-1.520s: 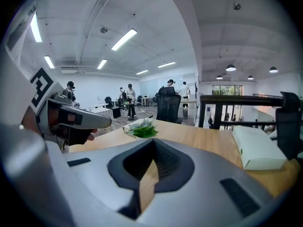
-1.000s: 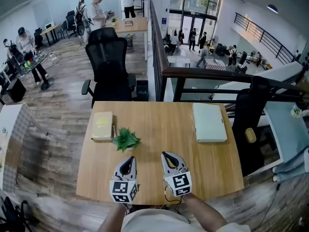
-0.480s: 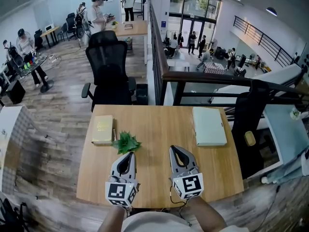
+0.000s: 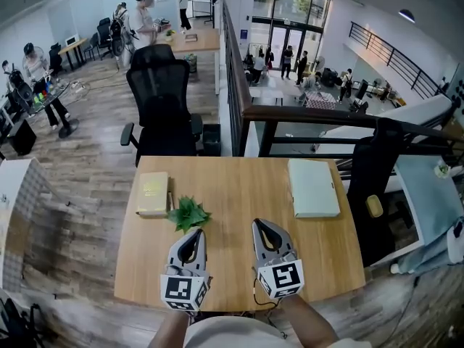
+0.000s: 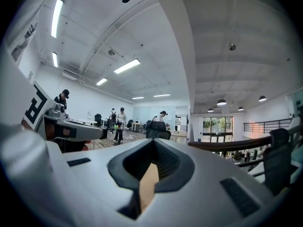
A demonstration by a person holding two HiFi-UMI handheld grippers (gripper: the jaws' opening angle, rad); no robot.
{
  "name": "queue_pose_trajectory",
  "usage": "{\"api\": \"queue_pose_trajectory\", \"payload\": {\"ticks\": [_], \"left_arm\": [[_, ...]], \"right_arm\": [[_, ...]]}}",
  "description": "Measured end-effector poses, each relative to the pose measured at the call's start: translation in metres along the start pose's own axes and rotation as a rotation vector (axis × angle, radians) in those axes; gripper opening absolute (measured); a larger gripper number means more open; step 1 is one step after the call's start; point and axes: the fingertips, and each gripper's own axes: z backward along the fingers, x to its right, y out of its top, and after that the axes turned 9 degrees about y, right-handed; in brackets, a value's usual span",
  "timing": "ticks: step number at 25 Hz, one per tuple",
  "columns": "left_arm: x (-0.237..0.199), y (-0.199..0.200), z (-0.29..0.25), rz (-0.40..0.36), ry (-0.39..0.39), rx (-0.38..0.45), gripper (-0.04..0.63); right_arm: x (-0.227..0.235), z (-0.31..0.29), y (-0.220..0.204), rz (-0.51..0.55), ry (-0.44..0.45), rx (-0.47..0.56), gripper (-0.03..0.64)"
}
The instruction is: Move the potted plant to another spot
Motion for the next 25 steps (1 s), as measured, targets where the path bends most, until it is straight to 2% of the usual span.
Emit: {"api": "queue_pose_trajectory", "payload": {"ticks": [9,25], "left_arm": [[0.002,-0.002,0.0,-0.01,-0.003,-0.002,0.011],[0.007,-0.001,0.001,-0.023,-0.006,0.0,0.011]], "right_arm": [[-0.002,0.0,0.01,0.033,0.012,0.02,0.003],[0.003,0.006,0.011,0.023,0.002,0.022,0.003]]}}
